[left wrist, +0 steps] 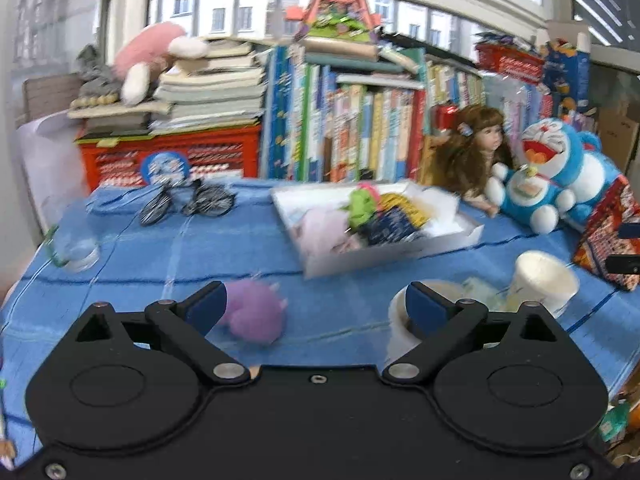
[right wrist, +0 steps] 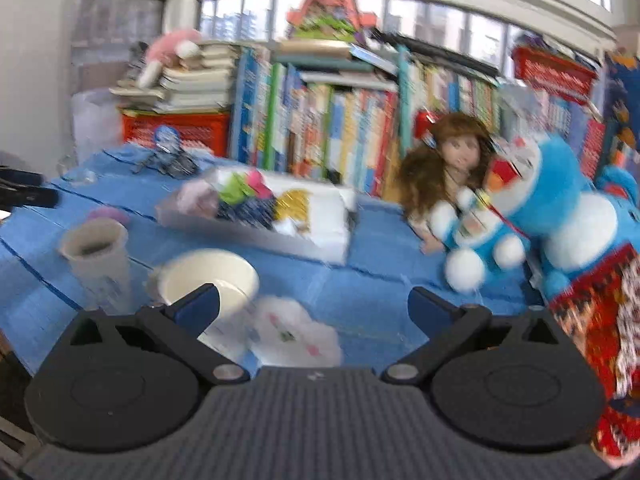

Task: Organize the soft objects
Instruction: 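Grasp the small beige sponge piece with the left gripper while the right gripper grasps the white fluffy plush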

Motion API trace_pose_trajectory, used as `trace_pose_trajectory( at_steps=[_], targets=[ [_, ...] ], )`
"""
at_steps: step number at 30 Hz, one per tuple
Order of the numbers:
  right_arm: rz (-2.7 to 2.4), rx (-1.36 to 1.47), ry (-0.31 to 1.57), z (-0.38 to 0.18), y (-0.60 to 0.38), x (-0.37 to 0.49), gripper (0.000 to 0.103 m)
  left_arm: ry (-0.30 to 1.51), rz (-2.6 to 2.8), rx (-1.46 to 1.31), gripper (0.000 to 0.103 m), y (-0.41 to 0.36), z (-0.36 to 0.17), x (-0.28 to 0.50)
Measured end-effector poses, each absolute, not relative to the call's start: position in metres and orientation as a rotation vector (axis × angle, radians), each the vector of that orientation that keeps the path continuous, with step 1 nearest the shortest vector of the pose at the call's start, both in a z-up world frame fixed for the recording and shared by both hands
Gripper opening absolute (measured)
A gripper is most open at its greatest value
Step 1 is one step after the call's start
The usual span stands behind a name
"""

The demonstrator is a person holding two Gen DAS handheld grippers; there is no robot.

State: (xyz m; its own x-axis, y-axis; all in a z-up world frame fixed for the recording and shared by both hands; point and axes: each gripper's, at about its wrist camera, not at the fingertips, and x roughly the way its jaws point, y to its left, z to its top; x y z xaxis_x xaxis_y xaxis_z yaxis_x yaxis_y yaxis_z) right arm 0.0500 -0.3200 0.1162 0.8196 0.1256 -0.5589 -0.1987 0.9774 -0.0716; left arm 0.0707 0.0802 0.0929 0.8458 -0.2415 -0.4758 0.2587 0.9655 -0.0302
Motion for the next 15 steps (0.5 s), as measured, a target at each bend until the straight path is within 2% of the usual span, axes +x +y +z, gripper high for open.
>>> trace_pose_trajectory(
  at_steps=[3,8,15],
  targets=[
    [0.118,-0.128,0.626,0.098,-0.328,0.054,0.101,0.526,-0.208,0.034,0.095,0.093,0.076,0.072],
    [0.105,-0.129,0.676,0.074,-0.331,0.059,0.089,0.578,-0.15,0.005,0.078,0.107,0.046,0.08],
    [0.176,-0.157,0.719,0.055,-0.324,0.071,0.079,0.63,-0.093,-0.042,0.062,0.112,0.018,0.095]
  ],
)
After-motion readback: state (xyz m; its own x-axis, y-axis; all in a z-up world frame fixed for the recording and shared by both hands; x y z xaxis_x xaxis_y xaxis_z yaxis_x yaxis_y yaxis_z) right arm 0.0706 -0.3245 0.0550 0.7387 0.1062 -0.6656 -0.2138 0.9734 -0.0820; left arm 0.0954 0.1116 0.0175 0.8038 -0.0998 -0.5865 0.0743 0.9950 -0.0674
